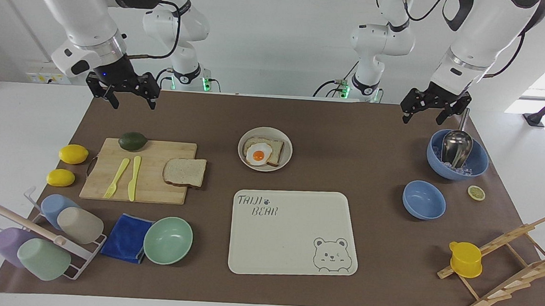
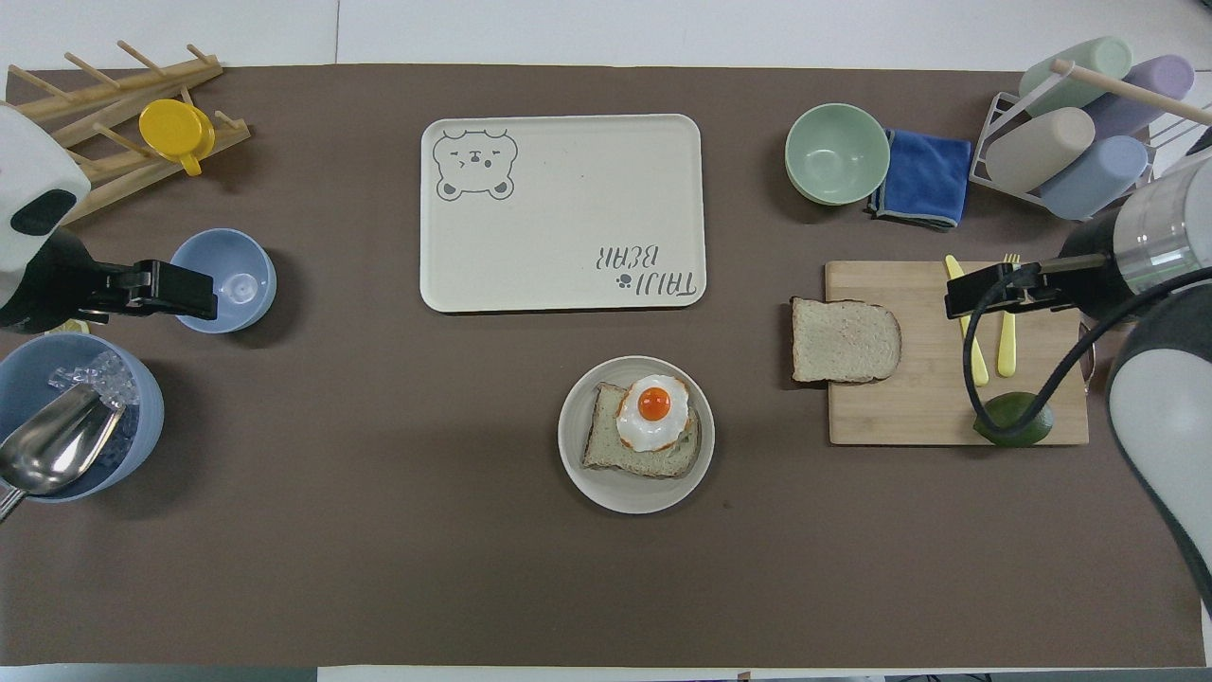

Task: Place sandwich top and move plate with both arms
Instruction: 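Grasp the bread slice on the cutting board with the right gripper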

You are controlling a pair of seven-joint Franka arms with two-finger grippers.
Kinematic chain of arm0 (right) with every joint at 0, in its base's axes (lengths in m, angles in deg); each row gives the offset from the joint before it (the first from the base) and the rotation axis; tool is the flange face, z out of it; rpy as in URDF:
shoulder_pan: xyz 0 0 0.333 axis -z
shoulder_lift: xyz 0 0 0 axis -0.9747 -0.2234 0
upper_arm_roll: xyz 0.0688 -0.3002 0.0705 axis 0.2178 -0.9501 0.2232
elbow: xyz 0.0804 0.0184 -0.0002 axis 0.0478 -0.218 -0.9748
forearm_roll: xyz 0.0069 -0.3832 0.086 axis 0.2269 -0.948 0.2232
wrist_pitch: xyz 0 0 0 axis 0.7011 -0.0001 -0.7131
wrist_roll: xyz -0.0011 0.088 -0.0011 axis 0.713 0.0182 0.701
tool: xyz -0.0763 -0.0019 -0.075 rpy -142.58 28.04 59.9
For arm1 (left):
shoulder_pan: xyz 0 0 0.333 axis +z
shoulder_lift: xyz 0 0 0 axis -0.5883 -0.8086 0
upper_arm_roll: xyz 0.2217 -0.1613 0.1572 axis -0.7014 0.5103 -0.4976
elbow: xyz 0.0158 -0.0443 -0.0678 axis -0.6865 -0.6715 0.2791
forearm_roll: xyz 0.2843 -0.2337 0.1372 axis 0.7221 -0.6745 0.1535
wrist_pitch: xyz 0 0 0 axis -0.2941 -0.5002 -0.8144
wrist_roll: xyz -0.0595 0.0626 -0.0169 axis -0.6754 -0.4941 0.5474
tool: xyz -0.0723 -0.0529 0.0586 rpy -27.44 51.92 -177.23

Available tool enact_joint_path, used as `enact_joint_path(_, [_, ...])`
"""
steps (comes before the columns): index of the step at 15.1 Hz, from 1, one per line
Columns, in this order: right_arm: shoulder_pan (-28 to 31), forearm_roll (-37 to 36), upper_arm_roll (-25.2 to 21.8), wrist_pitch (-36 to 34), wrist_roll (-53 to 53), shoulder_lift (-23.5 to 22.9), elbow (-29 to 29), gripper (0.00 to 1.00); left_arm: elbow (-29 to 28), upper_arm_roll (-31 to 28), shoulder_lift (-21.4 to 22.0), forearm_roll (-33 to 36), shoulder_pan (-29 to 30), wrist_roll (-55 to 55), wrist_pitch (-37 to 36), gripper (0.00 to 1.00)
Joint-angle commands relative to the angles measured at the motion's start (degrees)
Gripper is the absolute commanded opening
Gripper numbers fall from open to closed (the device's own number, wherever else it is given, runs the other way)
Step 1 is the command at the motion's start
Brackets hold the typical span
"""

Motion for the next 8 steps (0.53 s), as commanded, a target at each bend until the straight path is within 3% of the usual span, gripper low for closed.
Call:
enact_joint_path(1, [-3.5, -3.1, 0.1, 3.5, 0.7, -0.5, -3.2, 1.00, -1.0, 0.1, 0.8, -0.7, 0.6, 0.5, 0.7, 1.00])
enact_joint_path(8, [-14.0, -19.3, 0.1, 12.7, -11.7, -16.1, -2.7, 1.00, -1.0, 0.1, 0.8, -0.7, 0.6, 0.5, 0.7, 1.00])
